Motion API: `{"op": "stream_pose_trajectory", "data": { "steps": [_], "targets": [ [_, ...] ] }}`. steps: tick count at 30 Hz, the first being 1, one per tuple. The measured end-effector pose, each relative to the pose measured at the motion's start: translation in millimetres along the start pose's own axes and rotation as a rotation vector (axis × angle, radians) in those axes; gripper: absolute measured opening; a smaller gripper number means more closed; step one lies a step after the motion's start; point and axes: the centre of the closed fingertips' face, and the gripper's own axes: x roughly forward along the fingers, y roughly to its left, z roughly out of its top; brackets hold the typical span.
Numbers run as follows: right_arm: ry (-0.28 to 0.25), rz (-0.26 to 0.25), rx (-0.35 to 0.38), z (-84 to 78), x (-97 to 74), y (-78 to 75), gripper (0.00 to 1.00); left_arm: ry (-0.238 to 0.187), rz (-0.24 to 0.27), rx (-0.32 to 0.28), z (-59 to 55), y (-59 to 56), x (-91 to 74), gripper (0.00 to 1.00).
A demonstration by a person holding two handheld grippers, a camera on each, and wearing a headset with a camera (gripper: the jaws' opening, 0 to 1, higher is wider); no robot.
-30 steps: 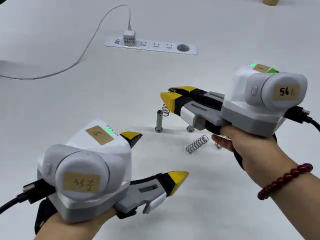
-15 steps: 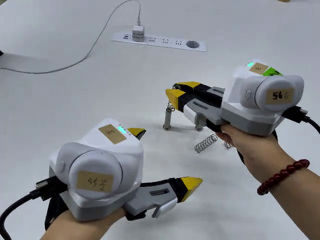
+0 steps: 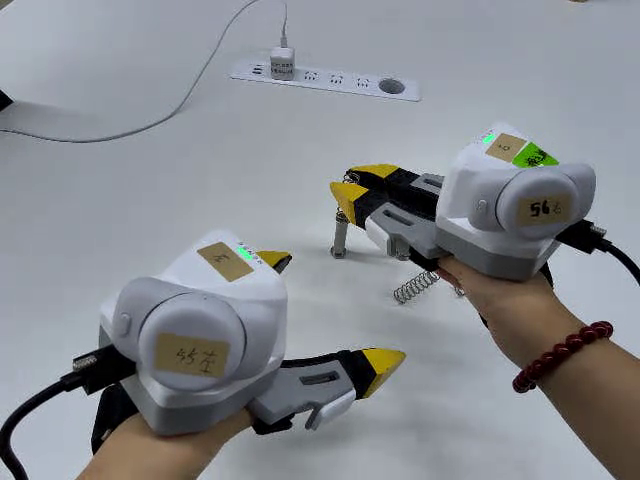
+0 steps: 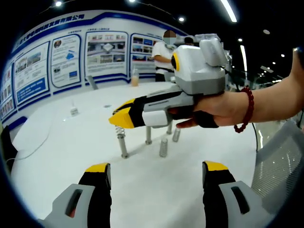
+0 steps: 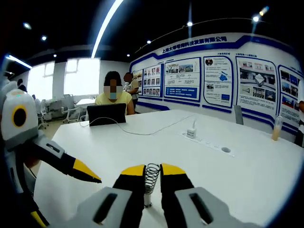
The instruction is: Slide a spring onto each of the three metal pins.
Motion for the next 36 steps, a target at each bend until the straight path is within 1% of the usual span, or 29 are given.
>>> {"op": "stream_pose_trajectory", "data": {
  "steps": [6, 9, 11, 15, 18, 24, 30, 36],
  "targets": [
    [0.018, 0.000, -0.039, -4.6, 0.8, 3.2, 0.12, 0.004, 0.005, 0.000, -0.7, 1.4, -0.1, 0.80],
    [0.042, 0.002, -0.055, -10.6, 1.9, 4.5, 0.12, 0.010, 0.019, 0.001, -2.1, 4.3, -0.4, 0.80],
    [0.045, 0.003, -0.054, -11.8, 2.0, 5.0, 0.12, 0.014, 0.020, 0.002, -2.9, 5.2, -0.4, 0.80],
    [0.068, 0.003, -0.063, -18.4, 3.5, 5.7, 0.12, 0.015, 0.022, -0.004, -3.5, 6.2, -0.4, 0.80],
    [0.089, 0.001, -0.053, -24.8, 4.5, 5.8, 0.12, 0.016, 0.024, -0.005, -3.6, 6.4, -0.4, 0.79],
    [0.112, 0.002, -0.047, -33.1, 6.3, 6.7, 0.12, 0.017, 0.020, -0.003, -3.8, 4.5, 0.2, 0.79],
    [0.135, 0.007, -0.036, -41.5, 7.9, 7.1, 0.12, 0.016, 0.022, 0.001, -3.5, 5.1, 0.0, 0.79],
    [0.155, 0.016, -0.029, -48.1, 9.4, 7.8, 0.12, 0.015, 0.026, -0.010, -3.6, 5.8, 0.3, 0.79]
  ]
}}
